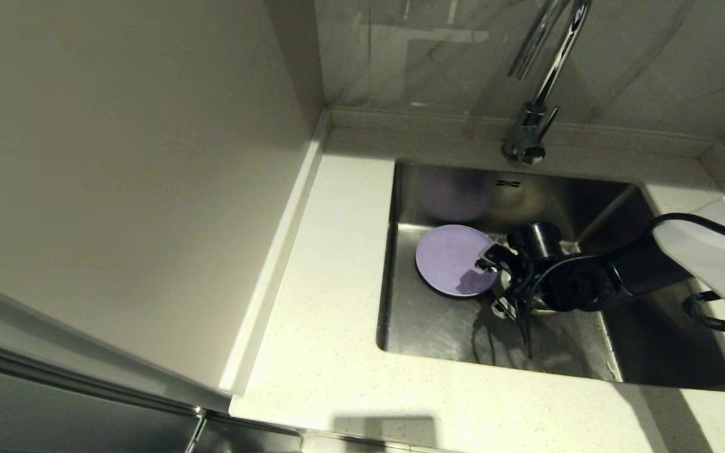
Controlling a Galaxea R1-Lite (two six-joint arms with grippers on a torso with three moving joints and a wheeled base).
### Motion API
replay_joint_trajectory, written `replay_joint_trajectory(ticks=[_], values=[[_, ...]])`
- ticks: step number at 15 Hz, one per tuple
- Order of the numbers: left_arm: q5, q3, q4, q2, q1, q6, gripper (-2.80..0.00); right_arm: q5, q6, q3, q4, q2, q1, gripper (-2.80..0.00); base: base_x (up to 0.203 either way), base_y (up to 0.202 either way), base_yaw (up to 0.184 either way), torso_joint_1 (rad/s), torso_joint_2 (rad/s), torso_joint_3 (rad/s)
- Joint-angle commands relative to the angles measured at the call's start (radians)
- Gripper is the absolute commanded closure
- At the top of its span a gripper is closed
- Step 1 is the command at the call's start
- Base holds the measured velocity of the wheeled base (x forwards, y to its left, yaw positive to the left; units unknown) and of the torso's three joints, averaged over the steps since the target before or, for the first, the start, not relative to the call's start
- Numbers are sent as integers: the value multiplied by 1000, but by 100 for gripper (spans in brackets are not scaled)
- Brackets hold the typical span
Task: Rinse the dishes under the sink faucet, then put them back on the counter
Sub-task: Put a plate back to the table from the sink
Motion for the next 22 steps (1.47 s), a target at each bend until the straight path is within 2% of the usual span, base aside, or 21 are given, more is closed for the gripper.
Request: replay_joint_trajectory(ticks=[1,7,8,9,22], values=[[0,0,0,-3,0,-1,0,-2,-4,-40,-1,42,-8,-280,0,0,0,0,0,0],[0,0,0,-3,0,-1,0,-15,-4,-90,0,88,-32,-280,0,0,0,0,0,0],[0,0,0,-3,0,-1,0,-16,-5,-97,0,92,-33,-197,0,0,0,0,0,0],[0,0,0,-3,0,-1,0,-17,-5,-104,0,98,-33,0,0,0,0,0,0,0],[0,0,0,-3,0,-1,0,-17,-4,-107,-1,-11,-56,0,0,0,0,0,0,0]])
